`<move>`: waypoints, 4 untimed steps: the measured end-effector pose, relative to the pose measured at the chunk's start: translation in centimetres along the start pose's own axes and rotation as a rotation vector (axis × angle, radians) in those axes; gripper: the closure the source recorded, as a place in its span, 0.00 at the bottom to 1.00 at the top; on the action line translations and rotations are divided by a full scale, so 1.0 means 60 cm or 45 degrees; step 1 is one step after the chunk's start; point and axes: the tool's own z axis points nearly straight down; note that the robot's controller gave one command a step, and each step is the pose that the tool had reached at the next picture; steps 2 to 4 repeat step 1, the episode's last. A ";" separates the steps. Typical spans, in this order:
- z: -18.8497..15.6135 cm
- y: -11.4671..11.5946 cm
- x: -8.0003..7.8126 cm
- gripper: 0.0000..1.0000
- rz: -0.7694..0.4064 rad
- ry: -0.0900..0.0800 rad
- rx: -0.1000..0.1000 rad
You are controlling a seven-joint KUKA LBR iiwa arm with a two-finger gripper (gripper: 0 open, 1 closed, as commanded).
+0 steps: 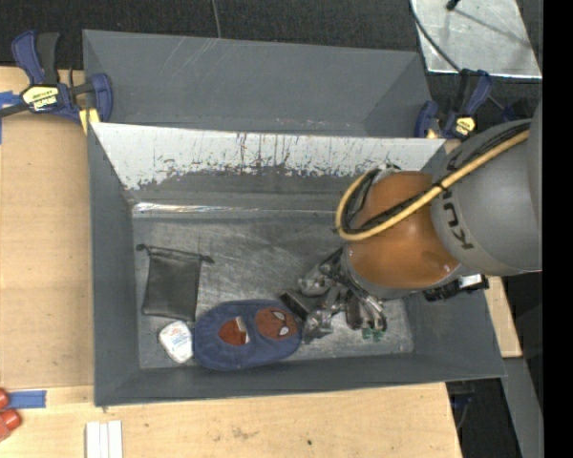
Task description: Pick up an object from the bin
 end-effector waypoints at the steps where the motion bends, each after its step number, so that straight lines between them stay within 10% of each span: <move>1: -0.262 -0.061 -0.093 1.00 -0.048 0.021 0.005; 4: -0.262 -0.061 -0.093 1.00 -0.048 0.021 0.005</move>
Offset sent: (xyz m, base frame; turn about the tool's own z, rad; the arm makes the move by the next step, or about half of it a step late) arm 0.0470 -0.0401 0.1559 -0.0405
